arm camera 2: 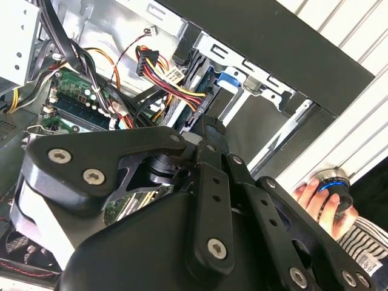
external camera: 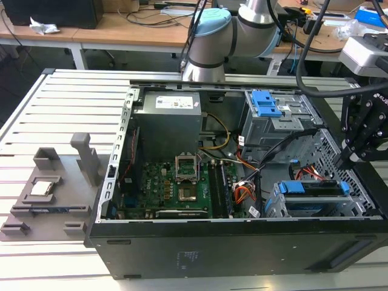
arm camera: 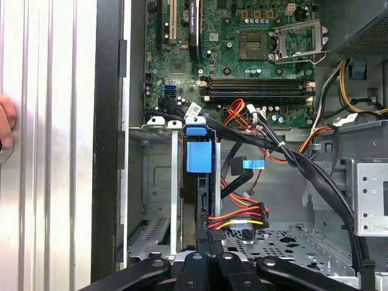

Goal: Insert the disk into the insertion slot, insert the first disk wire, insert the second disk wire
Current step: 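Insert the first disk wire, then insert the second disk wire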

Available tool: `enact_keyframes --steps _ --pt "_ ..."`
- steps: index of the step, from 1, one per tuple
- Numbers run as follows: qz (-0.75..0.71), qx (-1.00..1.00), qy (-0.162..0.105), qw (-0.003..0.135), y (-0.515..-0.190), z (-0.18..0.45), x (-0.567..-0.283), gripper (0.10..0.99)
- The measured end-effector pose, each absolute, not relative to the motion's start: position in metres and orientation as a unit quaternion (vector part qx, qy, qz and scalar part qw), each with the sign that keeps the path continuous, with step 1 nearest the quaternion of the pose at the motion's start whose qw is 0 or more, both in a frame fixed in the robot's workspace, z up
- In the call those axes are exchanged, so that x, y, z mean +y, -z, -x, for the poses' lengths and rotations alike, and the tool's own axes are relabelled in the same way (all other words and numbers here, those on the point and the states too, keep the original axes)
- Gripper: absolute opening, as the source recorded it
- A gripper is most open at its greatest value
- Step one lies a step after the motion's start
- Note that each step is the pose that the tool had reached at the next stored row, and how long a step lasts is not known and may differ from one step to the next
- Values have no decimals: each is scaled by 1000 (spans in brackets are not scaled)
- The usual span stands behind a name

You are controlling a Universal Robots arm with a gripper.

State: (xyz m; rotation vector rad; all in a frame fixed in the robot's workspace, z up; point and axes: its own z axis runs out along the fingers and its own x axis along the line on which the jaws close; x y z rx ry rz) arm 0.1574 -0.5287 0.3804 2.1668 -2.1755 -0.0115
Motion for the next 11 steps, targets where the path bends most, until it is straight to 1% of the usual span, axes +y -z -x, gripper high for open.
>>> enact_keyframes --steps 11 --pt "-705 -708 4 35 -379 -144 -529 106"
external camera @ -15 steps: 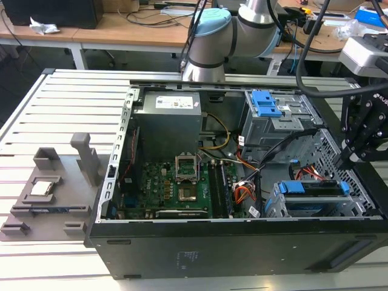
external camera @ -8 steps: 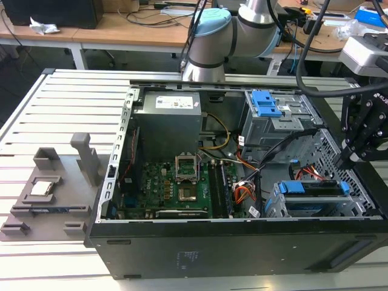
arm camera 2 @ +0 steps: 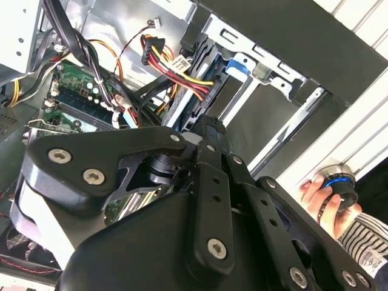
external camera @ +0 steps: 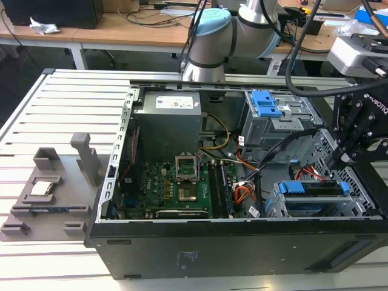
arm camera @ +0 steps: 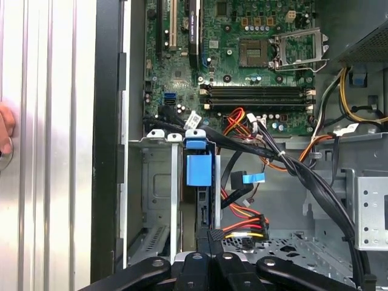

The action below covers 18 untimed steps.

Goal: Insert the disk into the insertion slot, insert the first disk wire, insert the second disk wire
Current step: 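Insert the second disk wire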

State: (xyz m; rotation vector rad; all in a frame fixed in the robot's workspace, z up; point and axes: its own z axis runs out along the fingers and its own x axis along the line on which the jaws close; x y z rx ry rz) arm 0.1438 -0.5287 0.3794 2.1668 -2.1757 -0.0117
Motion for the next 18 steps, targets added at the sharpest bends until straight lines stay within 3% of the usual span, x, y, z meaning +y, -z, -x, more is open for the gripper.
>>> enact_keyframes --steps 18 --pt "-705 -708 4 35 -378 -103 -522 106"
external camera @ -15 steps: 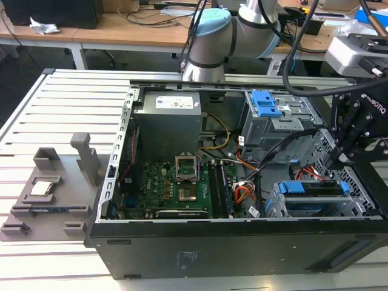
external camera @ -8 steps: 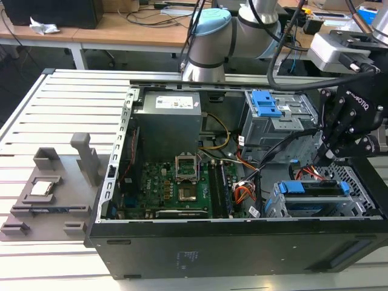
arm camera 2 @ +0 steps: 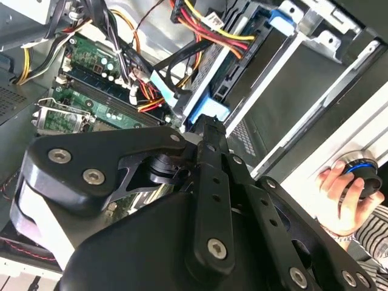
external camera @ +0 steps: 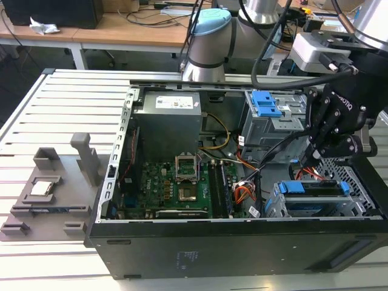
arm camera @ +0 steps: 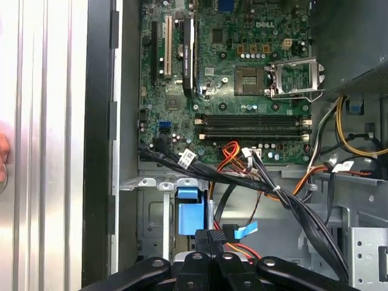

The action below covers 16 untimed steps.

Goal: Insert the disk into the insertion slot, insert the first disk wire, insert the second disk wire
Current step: 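Insert the second disk wire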

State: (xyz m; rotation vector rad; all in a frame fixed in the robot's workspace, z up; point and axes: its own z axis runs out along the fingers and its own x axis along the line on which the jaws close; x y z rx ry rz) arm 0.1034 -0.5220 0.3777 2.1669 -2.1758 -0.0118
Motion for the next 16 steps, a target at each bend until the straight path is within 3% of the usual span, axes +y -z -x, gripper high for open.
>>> enact_keyframes --steps 8,12,16 --pt "-705 -708 4 35 -377 -103 -522 114" --pt "-705 -708 4 35 -377 -103 -522 361" --pt "-705 -708 4 36 -371 -103 -511 361"
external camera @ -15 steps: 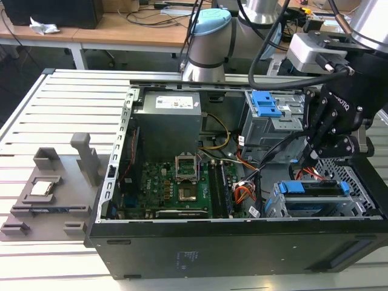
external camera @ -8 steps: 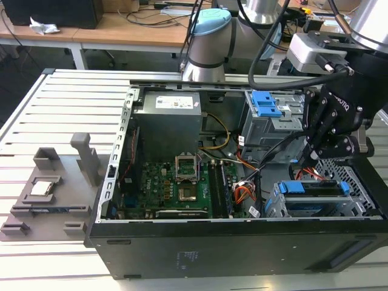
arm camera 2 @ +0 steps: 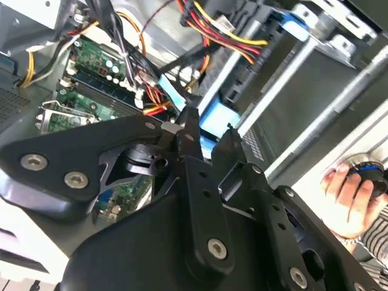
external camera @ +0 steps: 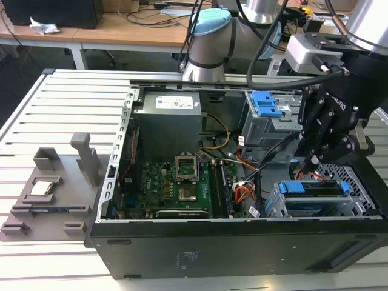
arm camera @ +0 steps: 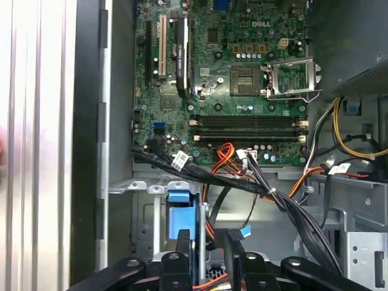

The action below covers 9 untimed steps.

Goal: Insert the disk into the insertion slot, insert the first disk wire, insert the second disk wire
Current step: 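Insert the second disk wire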

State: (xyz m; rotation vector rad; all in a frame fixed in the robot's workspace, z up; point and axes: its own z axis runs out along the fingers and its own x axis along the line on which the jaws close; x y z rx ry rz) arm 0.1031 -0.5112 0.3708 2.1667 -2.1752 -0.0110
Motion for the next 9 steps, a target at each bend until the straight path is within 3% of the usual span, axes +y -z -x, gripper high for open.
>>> enact_keyframes --steps 9 --pt "-706 -706 -11 51 -352 -103 -487 361"
